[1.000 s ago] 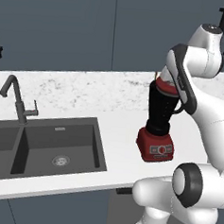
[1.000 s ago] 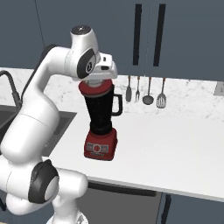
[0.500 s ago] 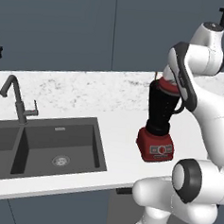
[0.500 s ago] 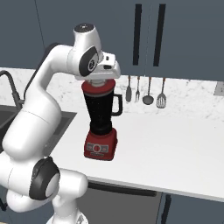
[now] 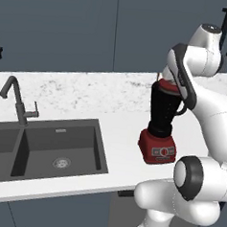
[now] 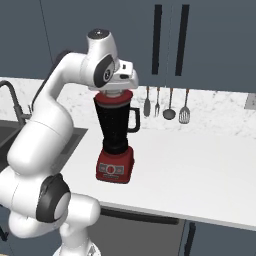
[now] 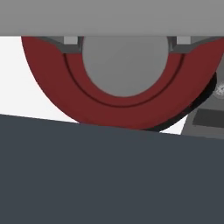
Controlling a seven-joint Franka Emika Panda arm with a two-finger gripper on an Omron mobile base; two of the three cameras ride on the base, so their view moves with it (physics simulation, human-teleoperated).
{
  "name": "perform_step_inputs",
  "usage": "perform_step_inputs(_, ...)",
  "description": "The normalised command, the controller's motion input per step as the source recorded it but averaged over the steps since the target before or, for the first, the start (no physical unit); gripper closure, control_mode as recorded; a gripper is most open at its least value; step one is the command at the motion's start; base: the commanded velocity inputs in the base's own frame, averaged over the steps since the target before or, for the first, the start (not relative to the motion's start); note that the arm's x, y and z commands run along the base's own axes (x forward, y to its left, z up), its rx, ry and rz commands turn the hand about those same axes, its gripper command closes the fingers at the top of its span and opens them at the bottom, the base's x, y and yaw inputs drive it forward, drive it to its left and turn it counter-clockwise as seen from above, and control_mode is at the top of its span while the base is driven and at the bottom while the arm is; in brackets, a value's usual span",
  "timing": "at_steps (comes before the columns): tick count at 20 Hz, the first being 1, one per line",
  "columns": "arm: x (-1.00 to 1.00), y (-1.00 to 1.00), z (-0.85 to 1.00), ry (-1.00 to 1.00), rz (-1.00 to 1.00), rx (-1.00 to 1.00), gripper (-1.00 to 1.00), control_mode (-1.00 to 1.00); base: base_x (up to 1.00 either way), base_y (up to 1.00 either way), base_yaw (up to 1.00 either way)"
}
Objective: Close the lid blender by securely placing the lid on top.
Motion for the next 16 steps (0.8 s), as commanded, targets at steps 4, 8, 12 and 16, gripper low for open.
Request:
perform_step_inputs(4,0.26,0.02,0.00,-0.06,0.00,0.00,1.00,-1.00,0.00,0.00,0.00)
perform_step_inputs(8,0.08,0.15,-0.01,-0.03,0.00,0.00,1.00,-1.00,0.00,0.00,0.00)
perform_step_inputs(12,0.14,0.20,-0.04,-0.10,0.00,0.00,1.00,-1.00,0.00,0.00,0.00)
perform_step_inputs(16,0.22,0.17,-0.08,-0.13,0.00,0.00,1.00,-1.00,0.00,0.00,0.00)
